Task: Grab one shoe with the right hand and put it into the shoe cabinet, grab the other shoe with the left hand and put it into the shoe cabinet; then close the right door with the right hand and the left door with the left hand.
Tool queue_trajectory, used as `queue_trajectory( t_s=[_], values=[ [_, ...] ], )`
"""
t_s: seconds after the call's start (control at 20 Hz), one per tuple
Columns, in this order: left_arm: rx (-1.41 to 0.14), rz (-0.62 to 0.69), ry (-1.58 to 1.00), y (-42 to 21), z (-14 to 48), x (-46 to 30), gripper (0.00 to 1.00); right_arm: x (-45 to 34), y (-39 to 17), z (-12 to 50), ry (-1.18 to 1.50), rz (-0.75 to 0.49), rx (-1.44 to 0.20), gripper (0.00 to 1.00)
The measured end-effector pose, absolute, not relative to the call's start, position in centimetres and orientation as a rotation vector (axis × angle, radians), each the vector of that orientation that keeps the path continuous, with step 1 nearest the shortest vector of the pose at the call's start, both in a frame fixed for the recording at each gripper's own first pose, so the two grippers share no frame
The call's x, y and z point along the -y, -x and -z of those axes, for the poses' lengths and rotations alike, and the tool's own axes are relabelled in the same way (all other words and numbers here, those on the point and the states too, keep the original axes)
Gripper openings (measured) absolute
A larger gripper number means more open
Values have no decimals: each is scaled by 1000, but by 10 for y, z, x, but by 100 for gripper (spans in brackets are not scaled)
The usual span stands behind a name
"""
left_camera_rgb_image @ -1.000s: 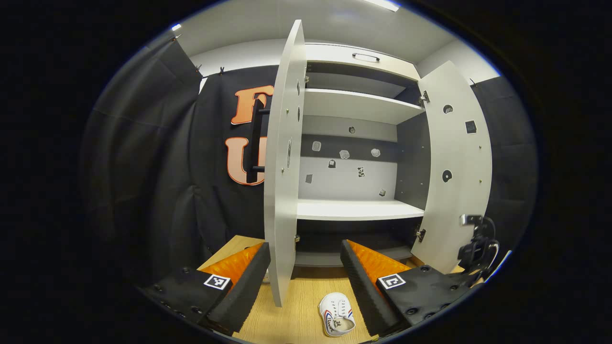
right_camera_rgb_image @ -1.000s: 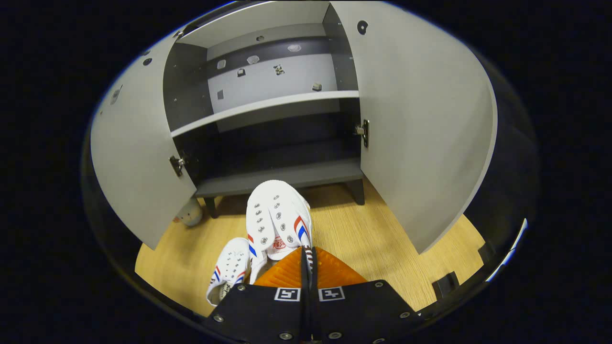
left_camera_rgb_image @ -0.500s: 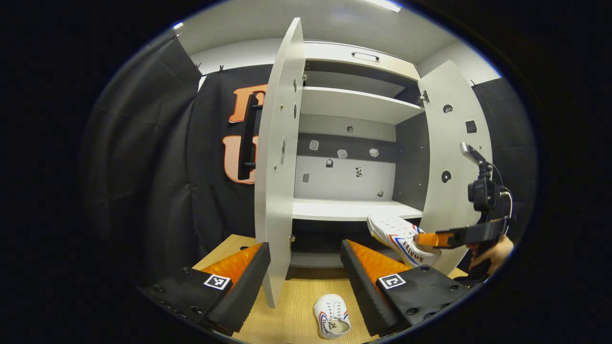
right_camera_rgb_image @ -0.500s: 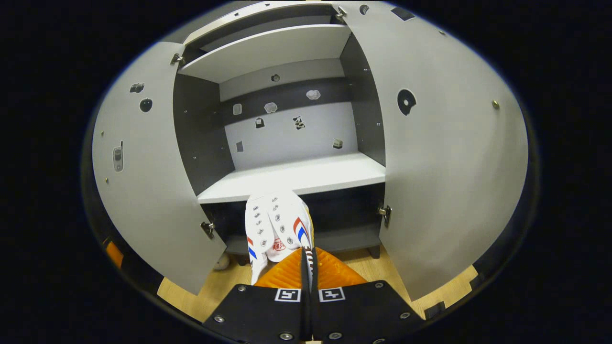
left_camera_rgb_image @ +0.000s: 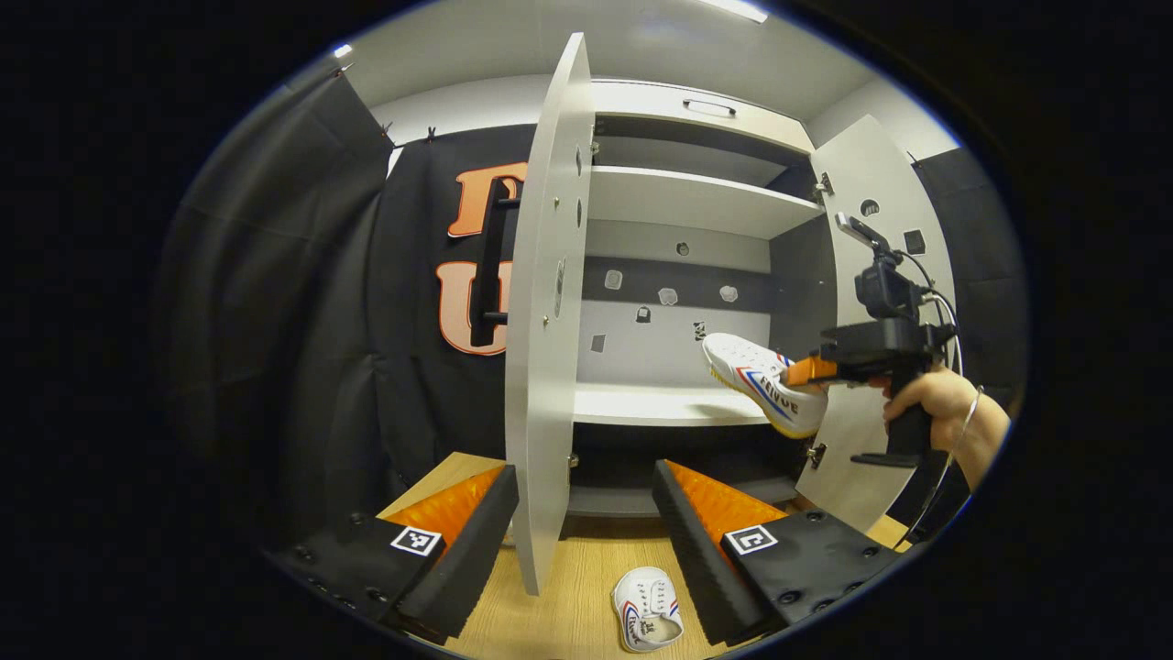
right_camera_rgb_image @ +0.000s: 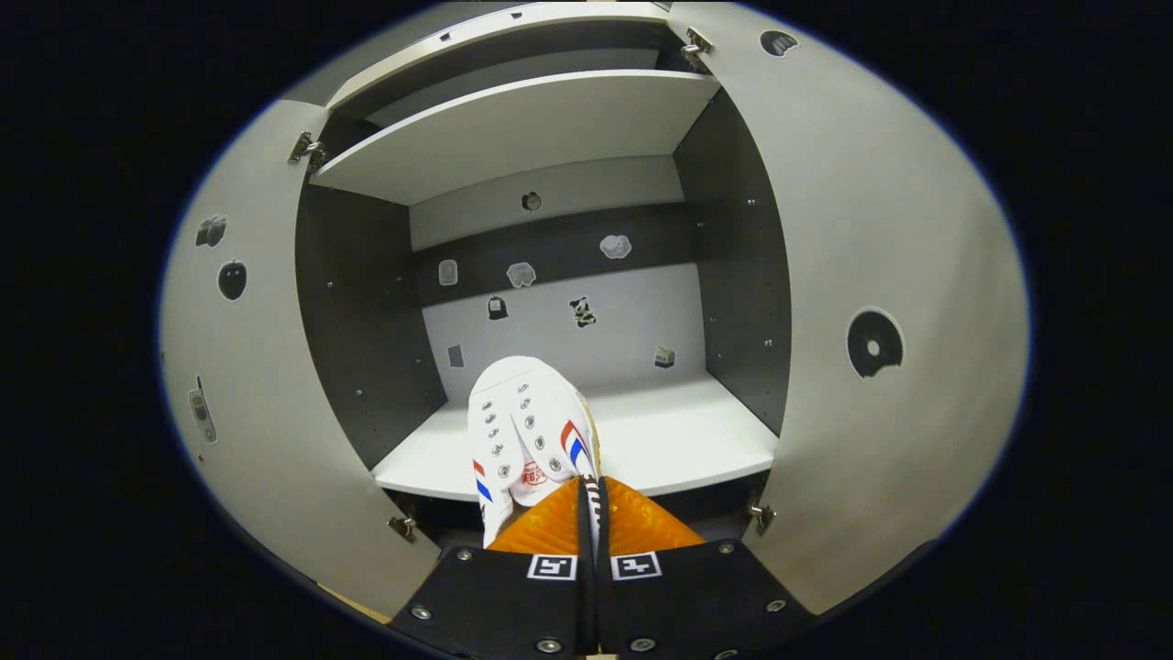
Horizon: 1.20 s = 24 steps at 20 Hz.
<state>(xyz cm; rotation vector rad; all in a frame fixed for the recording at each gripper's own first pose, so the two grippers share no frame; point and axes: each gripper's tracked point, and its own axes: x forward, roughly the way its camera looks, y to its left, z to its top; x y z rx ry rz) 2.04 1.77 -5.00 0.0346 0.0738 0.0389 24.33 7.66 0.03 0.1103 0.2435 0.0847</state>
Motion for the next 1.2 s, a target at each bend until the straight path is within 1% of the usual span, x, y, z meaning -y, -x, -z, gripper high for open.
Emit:
queue_trajectory(
  t_s=[0.25,0.45,0.6,0.9,1.0,1.05,1.1,1.15,1.2],
  values=[
    [-81,-43,-44,-28,59,-22,96,-79,-305,-17,-81,-52,-239,0],
    [-85,-47,-45,-30,63,-26,96,-76,-348,1,-92,-16,-300,0],
    [-88,-56,-48,-33,65,-28,97,-69,-369,23,-108,14,-355,0],
    [-107,-72,-41,-36,74,-33,96,-62,-390,52,-101,47,-431,0],
    [-110,-77,-37,-37,75,-34,96,-64,-389,54,-101,40,-437,2],
    [-108,-82,-35,-37,74,-36,96,-63,-388,50,-85,43,-423,7],
    [-108,-86,-30,-37,74,-37,96,-59,-388,42,-66,53,-392,10],
    [-108,-87,-24,-37,74,-37,97,-59,-385,33,-64,56,-367,15],
    [-108,-87,-22,-37,73,-38,96,-58,-379,28,-69,52,-356,16]
  ],
)
